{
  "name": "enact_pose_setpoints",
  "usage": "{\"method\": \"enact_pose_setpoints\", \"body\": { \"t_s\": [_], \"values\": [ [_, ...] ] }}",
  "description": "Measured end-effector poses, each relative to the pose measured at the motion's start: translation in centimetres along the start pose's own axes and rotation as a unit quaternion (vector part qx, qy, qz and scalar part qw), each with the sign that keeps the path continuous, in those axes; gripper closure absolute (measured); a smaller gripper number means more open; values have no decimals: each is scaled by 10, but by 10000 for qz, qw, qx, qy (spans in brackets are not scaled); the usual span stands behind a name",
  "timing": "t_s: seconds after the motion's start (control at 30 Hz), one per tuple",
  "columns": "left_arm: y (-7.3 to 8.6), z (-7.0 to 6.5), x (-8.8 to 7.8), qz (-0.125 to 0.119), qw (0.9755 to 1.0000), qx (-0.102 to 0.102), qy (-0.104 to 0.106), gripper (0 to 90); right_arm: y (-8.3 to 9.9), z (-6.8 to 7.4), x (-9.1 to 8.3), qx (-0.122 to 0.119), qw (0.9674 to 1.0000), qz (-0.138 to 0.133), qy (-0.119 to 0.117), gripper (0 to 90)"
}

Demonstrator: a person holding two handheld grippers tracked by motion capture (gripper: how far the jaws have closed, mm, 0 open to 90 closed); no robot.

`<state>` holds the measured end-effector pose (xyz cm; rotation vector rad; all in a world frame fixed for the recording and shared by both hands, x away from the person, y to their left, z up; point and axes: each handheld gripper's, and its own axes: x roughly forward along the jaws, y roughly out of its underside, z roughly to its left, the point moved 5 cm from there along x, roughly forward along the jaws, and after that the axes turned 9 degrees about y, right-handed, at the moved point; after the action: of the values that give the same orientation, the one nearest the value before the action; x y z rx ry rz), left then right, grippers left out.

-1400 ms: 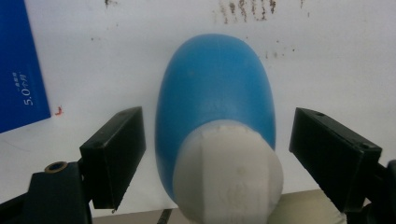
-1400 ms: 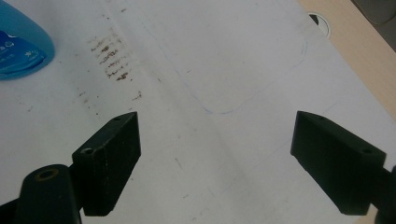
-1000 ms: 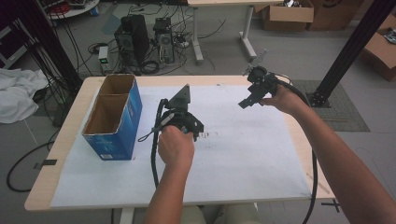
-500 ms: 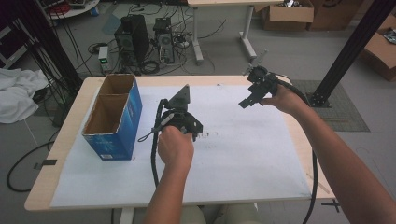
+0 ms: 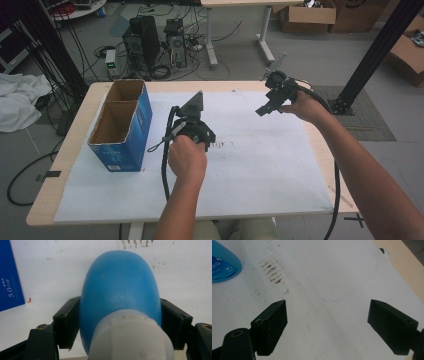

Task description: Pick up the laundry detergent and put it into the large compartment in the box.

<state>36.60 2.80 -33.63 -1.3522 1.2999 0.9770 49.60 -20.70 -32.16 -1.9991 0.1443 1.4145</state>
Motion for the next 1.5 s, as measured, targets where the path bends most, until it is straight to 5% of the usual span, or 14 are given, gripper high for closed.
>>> {"method": "enact_pose_setpoints", "body": {
  "t_s": [0.83,1.5],
  "values": [
    [-1,-2,0,-40,9999,26,-102,355,3,0,2,4,10000,9,-18,162],
    [-1,-1,-1,14,9996,259,-113,378,4,1,3,4,10000,20,-22,162]
  ]
}}
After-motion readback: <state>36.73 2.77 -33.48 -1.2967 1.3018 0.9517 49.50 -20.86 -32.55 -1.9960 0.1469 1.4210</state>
